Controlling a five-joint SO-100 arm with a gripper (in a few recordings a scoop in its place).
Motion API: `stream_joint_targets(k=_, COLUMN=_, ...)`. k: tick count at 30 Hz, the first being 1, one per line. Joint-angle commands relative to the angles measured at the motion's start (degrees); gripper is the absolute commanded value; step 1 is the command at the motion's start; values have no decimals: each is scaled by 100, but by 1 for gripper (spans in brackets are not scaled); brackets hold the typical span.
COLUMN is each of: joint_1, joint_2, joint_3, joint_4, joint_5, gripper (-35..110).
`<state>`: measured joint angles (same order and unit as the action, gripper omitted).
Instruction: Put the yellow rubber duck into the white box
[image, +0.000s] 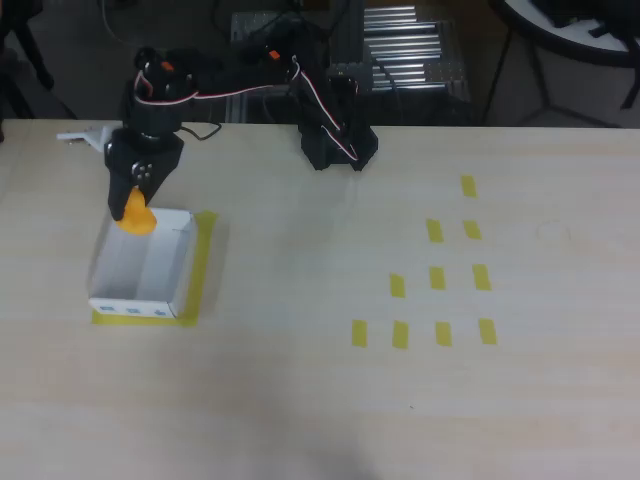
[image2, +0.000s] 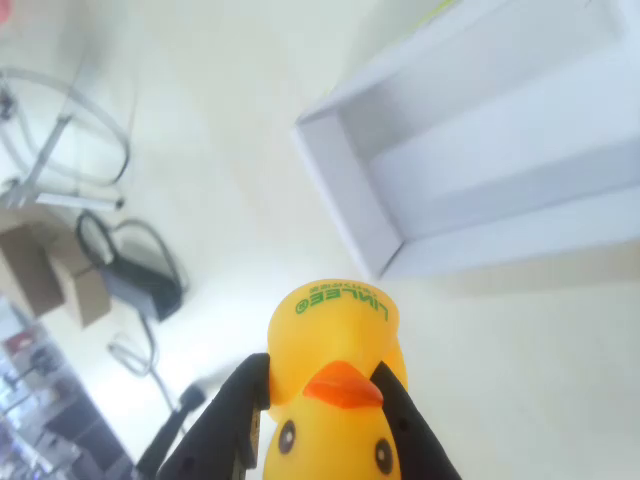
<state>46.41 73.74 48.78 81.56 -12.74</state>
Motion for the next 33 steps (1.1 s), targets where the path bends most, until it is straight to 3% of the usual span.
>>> stream_joint_targets(k=1, joint_1=325, joint_2=-105, joint_3=-9, joint_4=-62, joint_5=-316, gripper=0)
stream_joint_targets(k=23, joint_1=668, joint_2=-1415, joint_3=817, joint_4=-1187, joint_5=-1644, gripper=0)
stream_joint_targets(k=27, joint_1=633, joint_2=-1415, joint_3=949, joint_4=-1213, joint_5=-1846, gripper=17)
stream_joint_targets(k=33, joint_1=615, joint_2=-1415, joint_3=958, joint_4=-1204, joint_5=-1907, gripper=28)
